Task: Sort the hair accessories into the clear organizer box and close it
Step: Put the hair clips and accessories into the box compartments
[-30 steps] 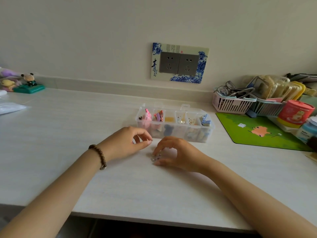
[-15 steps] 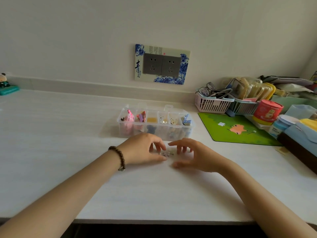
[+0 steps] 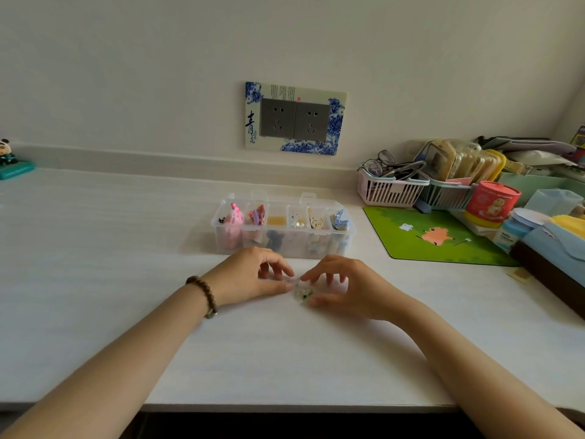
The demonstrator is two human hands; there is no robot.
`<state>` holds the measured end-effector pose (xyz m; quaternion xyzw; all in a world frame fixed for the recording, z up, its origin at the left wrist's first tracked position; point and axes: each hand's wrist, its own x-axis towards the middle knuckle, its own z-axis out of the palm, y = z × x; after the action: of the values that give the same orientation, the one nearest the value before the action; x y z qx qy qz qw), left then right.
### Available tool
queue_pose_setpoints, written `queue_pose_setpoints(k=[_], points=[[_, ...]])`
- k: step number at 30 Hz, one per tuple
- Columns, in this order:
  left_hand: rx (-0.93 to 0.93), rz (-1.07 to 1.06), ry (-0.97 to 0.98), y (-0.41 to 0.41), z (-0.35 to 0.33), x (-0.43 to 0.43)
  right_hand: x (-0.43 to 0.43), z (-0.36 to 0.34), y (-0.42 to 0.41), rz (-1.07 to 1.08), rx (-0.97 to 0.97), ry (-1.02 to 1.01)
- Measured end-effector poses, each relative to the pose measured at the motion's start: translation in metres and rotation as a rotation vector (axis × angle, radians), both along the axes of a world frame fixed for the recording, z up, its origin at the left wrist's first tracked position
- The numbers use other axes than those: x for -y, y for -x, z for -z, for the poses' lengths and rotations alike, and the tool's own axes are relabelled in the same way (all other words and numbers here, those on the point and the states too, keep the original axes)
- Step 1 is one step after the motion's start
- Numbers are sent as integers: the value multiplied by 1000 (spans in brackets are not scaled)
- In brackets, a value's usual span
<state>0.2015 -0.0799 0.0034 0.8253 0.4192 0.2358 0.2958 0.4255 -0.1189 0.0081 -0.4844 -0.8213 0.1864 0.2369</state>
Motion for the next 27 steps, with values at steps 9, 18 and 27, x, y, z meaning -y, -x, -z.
queue_pose_setpoints(k=[9, 18, 27], points=[[40, -25, 12, 10, 1, -2, 2, 2, 10, -11, -26, -27], [9, -42, -32, 5, 4, -1, -29, -40, 1, 127, -350, -236], [90, -77, -36, 0, 5, 2, -71, -41, -19, 273, -211, -296]])
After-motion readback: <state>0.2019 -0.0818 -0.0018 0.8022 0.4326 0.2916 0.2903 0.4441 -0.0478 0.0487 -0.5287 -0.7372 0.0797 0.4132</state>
